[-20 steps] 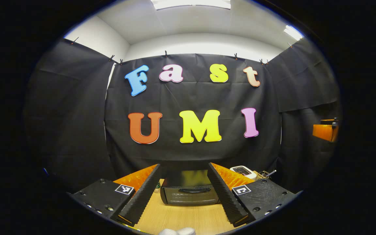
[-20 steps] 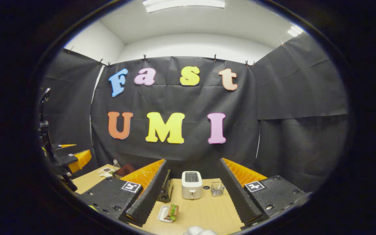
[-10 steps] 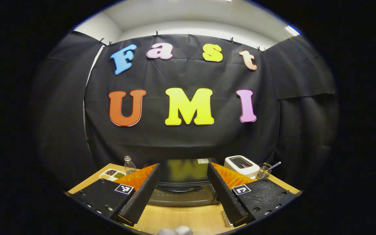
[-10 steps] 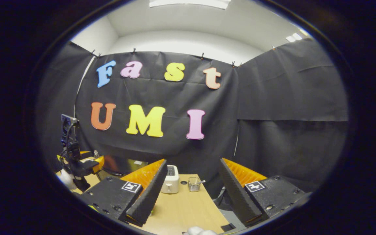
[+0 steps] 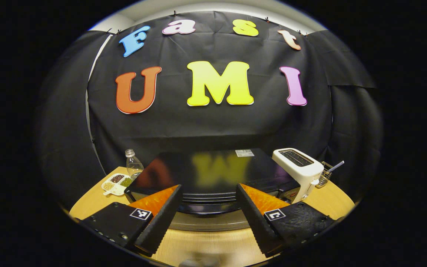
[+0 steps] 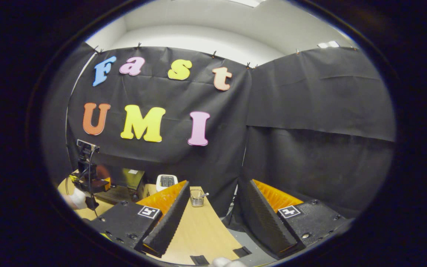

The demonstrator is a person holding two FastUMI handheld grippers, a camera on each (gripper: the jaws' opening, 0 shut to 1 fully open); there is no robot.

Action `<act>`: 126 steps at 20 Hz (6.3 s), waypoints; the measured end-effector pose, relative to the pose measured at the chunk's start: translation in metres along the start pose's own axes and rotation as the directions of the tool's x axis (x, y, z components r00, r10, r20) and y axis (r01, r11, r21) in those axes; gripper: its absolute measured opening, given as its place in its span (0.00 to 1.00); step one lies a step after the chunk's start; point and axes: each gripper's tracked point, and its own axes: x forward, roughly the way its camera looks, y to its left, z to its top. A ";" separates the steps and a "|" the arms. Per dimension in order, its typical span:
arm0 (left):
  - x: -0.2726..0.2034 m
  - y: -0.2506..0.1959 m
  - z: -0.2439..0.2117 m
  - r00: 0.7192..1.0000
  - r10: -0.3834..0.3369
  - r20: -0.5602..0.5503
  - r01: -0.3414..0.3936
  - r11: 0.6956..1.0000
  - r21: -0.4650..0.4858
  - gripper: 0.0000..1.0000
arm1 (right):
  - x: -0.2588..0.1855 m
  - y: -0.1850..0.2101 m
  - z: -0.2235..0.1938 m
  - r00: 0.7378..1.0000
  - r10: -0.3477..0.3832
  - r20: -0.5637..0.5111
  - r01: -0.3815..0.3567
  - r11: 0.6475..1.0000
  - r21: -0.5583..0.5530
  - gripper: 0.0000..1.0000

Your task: Open the electric oven with the left hand, put the food in, and close the electric oven.

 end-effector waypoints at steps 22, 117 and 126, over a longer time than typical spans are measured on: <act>-0.061 -0.001 -0.066 0.995 -0.009 -0.097 0.011 1.000 0.016 1.00 | -0.009 0.019 -0.026 0.997 0.073 -0.041 -0.072 0.997 0.002 0.92; -0.312 0.063 0.095 0.969 0.187 0.163 -0.186 0.982 -0.021 0.95 | 0.143 0.297 -0.259 0.590 0.657 -0.470 -0.491 0.754 0.436 0.42; -0.315 0.079 0.083 0.981 0.134 0.138 -0.138 0.990 0.018 0.95 | 0.128 0.359 -0.205 0.686 0.676 -0.268 -0.374 0.644 0.667 0.42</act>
